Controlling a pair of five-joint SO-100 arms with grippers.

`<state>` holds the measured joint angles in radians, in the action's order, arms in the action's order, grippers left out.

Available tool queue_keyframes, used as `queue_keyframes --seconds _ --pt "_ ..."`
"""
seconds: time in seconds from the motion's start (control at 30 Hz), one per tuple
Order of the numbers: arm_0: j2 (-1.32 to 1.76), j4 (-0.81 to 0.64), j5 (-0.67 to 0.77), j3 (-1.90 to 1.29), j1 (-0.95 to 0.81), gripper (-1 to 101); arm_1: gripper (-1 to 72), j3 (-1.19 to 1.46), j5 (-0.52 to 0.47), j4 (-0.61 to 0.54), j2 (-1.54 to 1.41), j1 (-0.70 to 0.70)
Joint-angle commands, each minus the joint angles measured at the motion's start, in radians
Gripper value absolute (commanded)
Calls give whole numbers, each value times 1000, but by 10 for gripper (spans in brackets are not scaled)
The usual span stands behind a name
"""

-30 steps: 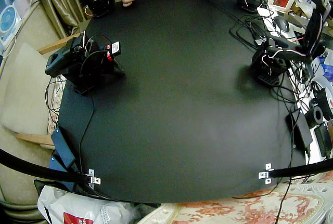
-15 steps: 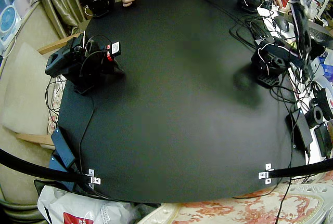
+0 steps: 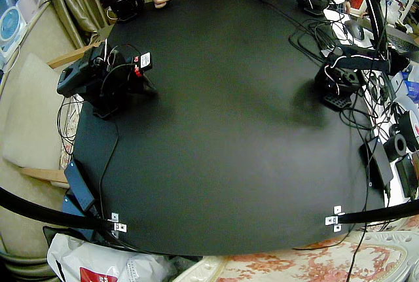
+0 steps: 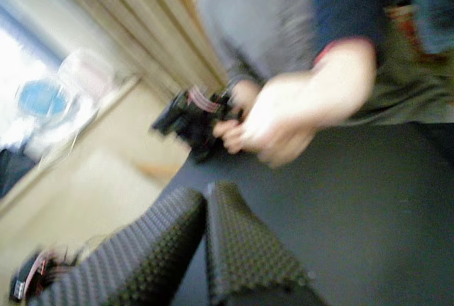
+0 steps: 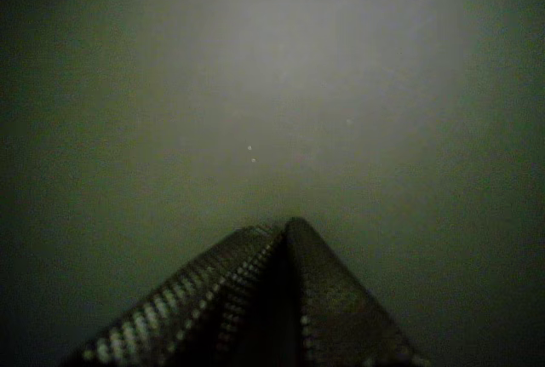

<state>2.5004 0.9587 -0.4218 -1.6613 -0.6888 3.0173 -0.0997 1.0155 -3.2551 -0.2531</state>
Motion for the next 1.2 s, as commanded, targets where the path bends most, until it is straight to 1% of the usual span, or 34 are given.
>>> queue_keyframes --seconds 0.0,0.03,0.07,0.17,0.23,0.3,0.33,0.4,0.43,0.47,0.5,0.53,0.6,0.63,0.67,0.7,0.73,0.77,0.8,0.87,0.93,1.1,1.17 --pt "-9 18 84 77 140 0 -3 -11 -21 -3 -18 -6" --pt "-224 244 158 374 265 0 -3 -11 -23 -3 -18 -8" --pt "-276 284 184 411 307 0 -3 -11 -23 -3 -18 -11" --pt "-282 288 232 357 425 0 -3 -11 -23 -3 -18 -15" --pt "-275 290 250 334 465 0 -3 -11 -23 -2 -18 -12" --pt "-279 282 336 239 552 0 -3 -11 -15 8 -18 0" --pt "-290 290 347 230 600 0 -3 -11 -14 9 -18 2" --pt "-318 368 347 284 669 0 -3 -11 -14 12 -18 3" --pt "-311 376 360 247 690 0 -3 -11 -12 14 -18 3" --pt "-287 339 380 137 698 0 -3 -11 -9 14 -18 3" --pt "-242 216 434 -138 695 0 -3 -11 -6 14 -18 6" --pt "-242 189 476 -259 687 0 -3 -11 -6 14 -18 6" --pt "-244 230 581 -422 689 0 -3 -11 2 14 -18 12" --pt "-166 233 641 -545 686 0 -3 -11 2 14 -18 12" --pt "-20 213 666 -649 678 0 -3 -11 5 14 -18 14" --pt "267 179 670 -813 672 0 -3 -11 9 14 -18 18" --pt "460 193 680 -913 666 0 -3 -11 9 14 -18 18" --pt "630 230 696 -999 658 0 -3 -11 9 14 -18 18" --pt "738 304 732 -1089 647 0 -3 -11 12 14 -18 18" --pt "741 291 750 -1177 629 0 -3 -11 14 14 -18 20" --pt "741 273 733 -1255 621 0 -3 -11 15 14 -18 21" --pt "741 258 704 -1284 603 -2 -3 -11 23 14 -18 26" --pt "741 152 704 -1425 603 -2 -3 -11 25 14 -18 28"
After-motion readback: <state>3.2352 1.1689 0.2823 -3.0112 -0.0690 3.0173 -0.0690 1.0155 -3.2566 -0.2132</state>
